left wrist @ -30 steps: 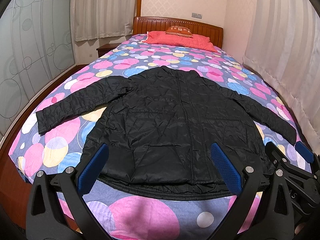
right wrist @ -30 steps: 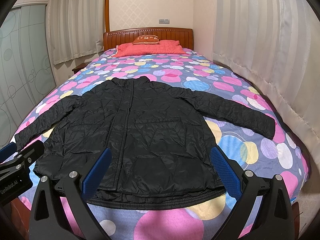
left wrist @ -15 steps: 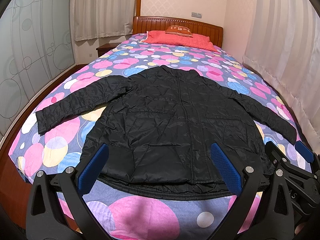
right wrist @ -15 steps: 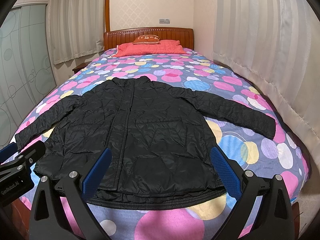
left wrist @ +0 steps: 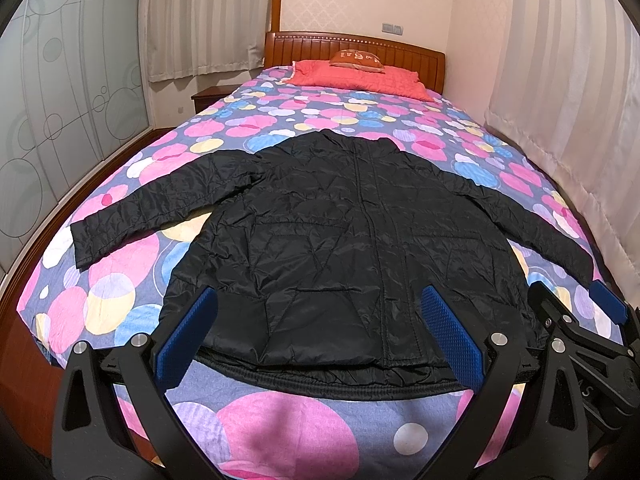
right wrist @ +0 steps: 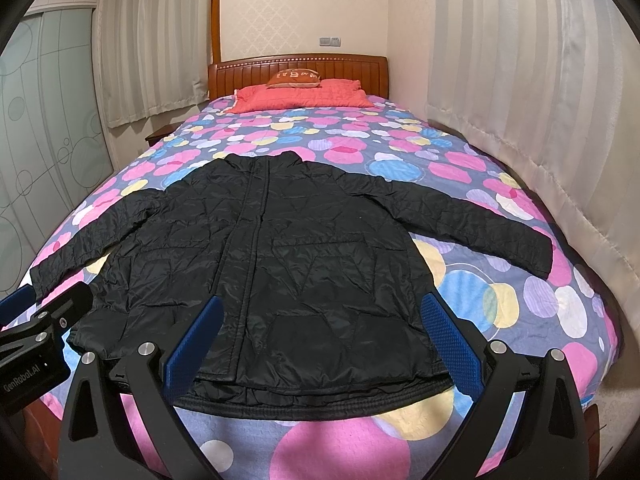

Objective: Fold large clothes

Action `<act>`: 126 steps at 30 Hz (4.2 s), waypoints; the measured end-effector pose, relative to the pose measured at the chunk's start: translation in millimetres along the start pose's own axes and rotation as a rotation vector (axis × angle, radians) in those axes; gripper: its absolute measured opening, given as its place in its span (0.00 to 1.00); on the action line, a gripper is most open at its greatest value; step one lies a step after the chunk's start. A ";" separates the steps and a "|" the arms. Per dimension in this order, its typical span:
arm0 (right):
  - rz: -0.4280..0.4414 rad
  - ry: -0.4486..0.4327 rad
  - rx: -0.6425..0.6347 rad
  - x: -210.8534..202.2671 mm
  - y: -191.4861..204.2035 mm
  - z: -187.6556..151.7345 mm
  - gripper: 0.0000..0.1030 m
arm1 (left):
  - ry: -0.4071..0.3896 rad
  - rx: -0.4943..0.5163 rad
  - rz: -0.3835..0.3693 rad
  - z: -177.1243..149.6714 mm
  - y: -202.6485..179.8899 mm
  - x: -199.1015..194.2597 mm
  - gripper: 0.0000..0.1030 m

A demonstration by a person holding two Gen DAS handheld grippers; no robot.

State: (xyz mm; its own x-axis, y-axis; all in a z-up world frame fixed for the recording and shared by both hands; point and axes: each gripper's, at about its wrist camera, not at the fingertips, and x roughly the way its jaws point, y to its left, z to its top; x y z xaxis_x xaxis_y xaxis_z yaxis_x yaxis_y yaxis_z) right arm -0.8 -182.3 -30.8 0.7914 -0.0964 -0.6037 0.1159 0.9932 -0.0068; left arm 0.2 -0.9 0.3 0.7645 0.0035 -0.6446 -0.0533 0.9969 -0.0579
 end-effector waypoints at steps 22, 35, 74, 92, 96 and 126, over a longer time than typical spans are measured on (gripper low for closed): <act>0.012 0.046 0.044 29.2 -10.2 -9.5 0.95 | 0.047 -0.013 0.006 -14.0 2.7 36.2 0.98; 0.042 0.174 0.338 110.9 -117.4 5.6 0.95 | 0.186 -0.115 0.045 16.9 56.7 124.6 0.98; -0.177 -0.062 1.075 213.9 -389.6 -25.7 0.17 | 0.276 -0.393 0.408 -3.8 163.1 216.2 0.98; 0.120 -0.147 0.318 220.0 -115.5 144.3 0.13 | 0.249 -0.392 0.402 -11.3 159.7 215.7 0.98; 0.206 -0.118 0.191 236.8 -40.3 154.0 0.13 | 0.242 -0.391 0.402 -12.5 158.8 216.8 0.98; 0.456 0.158 -0.155 277.4 102.3 115.0 0.61 | 0.232 -0.386 0.403 -13.6 157.1 219.3 0.98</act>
State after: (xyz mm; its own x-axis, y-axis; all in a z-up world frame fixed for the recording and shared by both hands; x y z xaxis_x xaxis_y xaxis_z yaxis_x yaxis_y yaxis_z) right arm 299.7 -114.9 -107.3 0.6386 0.3483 -0.6863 -0.3200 0.9312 0.1748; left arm 150.7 155.4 -160.5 0.4777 0.3143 -0.8204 -0.5721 0.8200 -0.0190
